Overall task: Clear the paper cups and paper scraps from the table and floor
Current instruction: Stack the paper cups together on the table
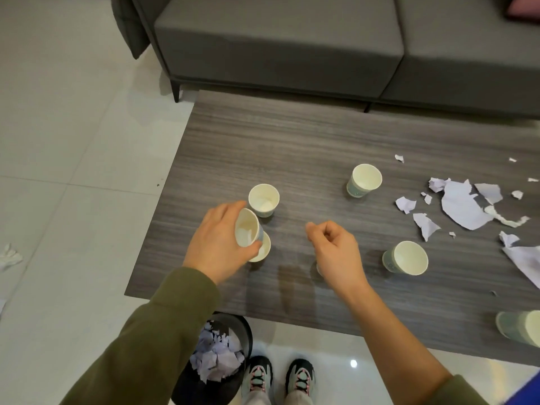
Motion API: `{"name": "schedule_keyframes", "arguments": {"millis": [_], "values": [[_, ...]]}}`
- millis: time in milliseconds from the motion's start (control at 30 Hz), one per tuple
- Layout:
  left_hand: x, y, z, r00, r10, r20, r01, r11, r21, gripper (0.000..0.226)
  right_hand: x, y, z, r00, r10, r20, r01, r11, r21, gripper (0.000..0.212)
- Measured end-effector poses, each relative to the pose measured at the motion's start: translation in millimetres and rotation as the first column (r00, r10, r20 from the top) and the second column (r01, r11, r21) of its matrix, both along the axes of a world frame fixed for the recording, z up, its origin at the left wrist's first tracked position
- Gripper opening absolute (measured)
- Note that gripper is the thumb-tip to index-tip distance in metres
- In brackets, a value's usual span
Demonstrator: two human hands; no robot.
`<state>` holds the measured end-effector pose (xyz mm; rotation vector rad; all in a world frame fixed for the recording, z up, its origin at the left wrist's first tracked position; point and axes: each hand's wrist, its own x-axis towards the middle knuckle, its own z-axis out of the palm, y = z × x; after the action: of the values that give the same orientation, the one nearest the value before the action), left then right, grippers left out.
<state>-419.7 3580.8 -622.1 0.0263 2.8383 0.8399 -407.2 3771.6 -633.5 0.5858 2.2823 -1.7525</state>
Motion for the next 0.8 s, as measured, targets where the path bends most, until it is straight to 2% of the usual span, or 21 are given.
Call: {"name": "schedule_keyframes", "arguments": {"millis": [67,200,467,700,800], "values": [[0.2,5.2,-5.9,1.000,-0.012,-0.001,0.012,1.000,-0.015,0.072,2.9,0.9,-4.8,1.000,0.001,-0.010,-0.001,1.000,-0.018,0.032],[3.2,9.5,-22.9,0.999,-0.039,0.014,0.039,0.998,-0.058,0.075,11.4,-1.9,-24.3,1.000,-0.009,-0.018,0.008,0.999,-0.045,0.011],[3.1,10.4,-53.8,0.995,-0.086,0.047,0.091,0.990,-0.112,0.078,20.7,-6.4,-52.5,1.000,0.002,-0.009,-0.002,0.999,-0.054,0.021],[-4.1,16.9,-77.8,0.988,-0.143,0.049,0.149,0.977,-0.155,0.090,14.3,-11.5,-65.9,0.999,0.040,0.004,-0.040,0.997,-0.066,0.028],[-5.0,18.0,-87.6,0.986,-0.145,0.082,0.155,0.979,-0.129,0.095,12.8,-14.3,-74.1,0.994,0.104,0.021,-0.103,0.994,-0.027,0.044]]}}
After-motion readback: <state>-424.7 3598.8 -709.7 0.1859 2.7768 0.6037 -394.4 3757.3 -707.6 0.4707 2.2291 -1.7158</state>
